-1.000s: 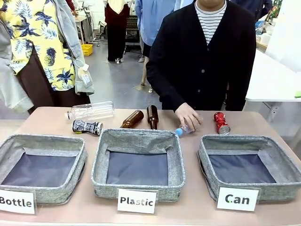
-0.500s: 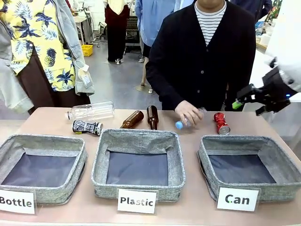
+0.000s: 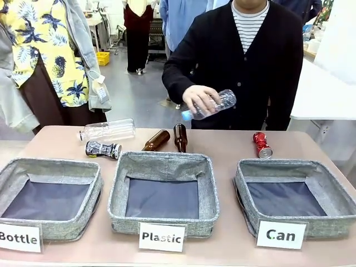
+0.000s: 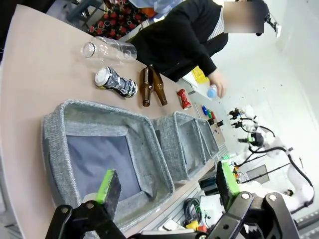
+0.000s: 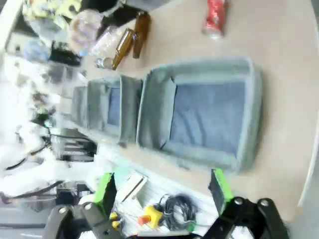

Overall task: Sort the can waste into the basket.
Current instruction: Pick up the can waste from the table and place it in the right Fabric basket.

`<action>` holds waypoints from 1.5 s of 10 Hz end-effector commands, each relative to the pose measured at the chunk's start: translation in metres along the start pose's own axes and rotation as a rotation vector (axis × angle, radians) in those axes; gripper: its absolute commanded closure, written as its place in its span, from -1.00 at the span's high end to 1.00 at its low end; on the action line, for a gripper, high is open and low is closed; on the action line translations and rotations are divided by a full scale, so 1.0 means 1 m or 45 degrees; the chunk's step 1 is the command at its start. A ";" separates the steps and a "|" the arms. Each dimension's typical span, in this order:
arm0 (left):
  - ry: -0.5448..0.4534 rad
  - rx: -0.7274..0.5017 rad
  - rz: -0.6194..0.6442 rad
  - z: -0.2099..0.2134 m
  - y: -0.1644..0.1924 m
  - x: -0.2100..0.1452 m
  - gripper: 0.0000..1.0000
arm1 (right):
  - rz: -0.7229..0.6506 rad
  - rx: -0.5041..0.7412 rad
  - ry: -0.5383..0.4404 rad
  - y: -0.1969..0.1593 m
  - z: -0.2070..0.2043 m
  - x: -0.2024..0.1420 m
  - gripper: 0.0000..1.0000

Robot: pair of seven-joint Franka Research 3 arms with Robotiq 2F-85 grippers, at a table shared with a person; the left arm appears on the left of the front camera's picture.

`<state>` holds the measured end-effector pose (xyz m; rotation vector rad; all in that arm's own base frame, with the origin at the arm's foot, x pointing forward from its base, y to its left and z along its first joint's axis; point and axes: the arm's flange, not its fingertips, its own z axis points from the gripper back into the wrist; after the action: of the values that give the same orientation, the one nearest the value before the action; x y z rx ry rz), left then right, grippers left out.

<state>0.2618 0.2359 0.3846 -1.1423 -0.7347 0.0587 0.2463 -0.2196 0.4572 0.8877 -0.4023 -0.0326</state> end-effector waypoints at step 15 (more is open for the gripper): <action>-0.024 -0.027 -0.031 -0.001 0.001 0.002 1.00 | 0.184 -0.730 0.005 0.146 -0.179 0.124 1.00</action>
<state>0.2634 0.2361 0.3834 -1.1420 -0.7294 0.0569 0.3967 -0.0027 0.5029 0.3179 -0.4507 0.0201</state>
